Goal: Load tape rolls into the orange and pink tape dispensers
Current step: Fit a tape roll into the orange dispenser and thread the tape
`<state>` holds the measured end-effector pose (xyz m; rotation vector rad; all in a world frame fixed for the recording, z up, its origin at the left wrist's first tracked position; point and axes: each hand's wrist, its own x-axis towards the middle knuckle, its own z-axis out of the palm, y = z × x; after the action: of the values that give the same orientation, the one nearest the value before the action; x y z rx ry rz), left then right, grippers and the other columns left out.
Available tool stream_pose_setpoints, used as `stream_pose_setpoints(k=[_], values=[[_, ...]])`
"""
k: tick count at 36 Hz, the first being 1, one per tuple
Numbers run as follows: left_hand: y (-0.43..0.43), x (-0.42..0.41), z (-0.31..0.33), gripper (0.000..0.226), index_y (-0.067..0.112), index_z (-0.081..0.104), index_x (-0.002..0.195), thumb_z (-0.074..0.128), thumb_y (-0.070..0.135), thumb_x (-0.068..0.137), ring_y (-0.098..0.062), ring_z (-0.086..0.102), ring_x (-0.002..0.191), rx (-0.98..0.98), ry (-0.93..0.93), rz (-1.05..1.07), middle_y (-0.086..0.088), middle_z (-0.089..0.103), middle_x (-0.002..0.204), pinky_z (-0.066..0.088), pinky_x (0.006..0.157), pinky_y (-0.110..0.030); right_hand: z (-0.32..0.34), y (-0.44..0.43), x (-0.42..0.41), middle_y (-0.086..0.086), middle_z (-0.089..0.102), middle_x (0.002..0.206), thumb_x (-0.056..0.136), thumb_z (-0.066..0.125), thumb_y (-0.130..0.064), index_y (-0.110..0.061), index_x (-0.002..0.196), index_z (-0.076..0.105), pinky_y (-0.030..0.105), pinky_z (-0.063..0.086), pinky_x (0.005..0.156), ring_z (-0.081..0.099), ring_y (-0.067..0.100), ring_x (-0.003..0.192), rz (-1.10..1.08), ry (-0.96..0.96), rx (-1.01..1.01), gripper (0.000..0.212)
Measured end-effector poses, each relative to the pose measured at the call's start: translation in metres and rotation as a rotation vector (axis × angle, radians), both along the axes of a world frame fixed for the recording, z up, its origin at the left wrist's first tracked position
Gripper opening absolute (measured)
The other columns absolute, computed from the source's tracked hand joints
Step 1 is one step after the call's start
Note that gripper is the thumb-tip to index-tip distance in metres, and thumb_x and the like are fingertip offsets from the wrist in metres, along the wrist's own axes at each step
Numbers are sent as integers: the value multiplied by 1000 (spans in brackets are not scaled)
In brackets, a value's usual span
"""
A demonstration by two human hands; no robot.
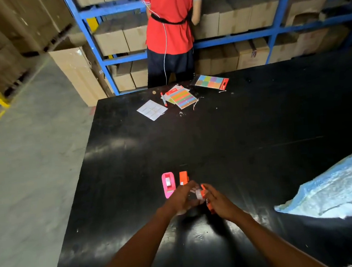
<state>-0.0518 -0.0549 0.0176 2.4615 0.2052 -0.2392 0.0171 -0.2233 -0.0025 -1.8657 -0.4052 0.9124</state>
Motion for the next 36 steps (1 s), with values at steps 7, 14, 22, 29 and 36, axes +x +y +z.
stream_pose_setpoints(k=[7, 14, 22, 29, 36], values=[[-5, 7, 0, 42, 16, 61, 112, 83, 21, 77, -16, 70, 97, -299, 25, 135, -4, 70, 108, 59, 89, -32, -4, 1, 1, -6, 65, 121, 105, 40, -30, -30, 126, 51, 20, 46, 93, 63, 4, 110, -26, 66, 56, 23], [1, 19, 2, 64, 24, 45, 117, 88, 18, 70, -20, 71, 89, -479, -39, 201, 1, 68, 99, 60, 84, -35, -5, 9, 20, 1, 70, 115, 86, 54, -43, -38, 118, 57, 39, 51, 93, 67, 19, 106, -69, 221, 127, 32], [18, 40, -11, 25, 7, 54, 111, 63, 24, 97, -21, 68, 87, -653, -33, 497, -17, 69, 99, 57, 76, -32, -9, 25, 54, 6, 61, 102, 99, 44, -4, -14, 129, 49, 22, 51, 55, 61, 9, 70, -161, 313, 194, 33], [32, 63, -54, 41, 1, 49, 132, 59, 14, 94, -36, 61, 112, -79, 144, 556, -17, 60, 126, 46, 94, -38, -23, 30, 83, 5, 58, 92, 98, 42, -4, -23, 120, 53, 24, 53, 51, 61, 8, 60, -263, 406, 186, 31], [21, 99, -70, 42, 8, 41, 134, 50, 31, 100, -33, 58, 120, 214, 363, 474, -15, 45, 138, 53, 89, -45, -40, 36, 96, 8, 62, 109, 100, 44, -8, -26, 120, 52, 31, 58, 60, 65, 19, 75, -282, 423, 153, 28]])
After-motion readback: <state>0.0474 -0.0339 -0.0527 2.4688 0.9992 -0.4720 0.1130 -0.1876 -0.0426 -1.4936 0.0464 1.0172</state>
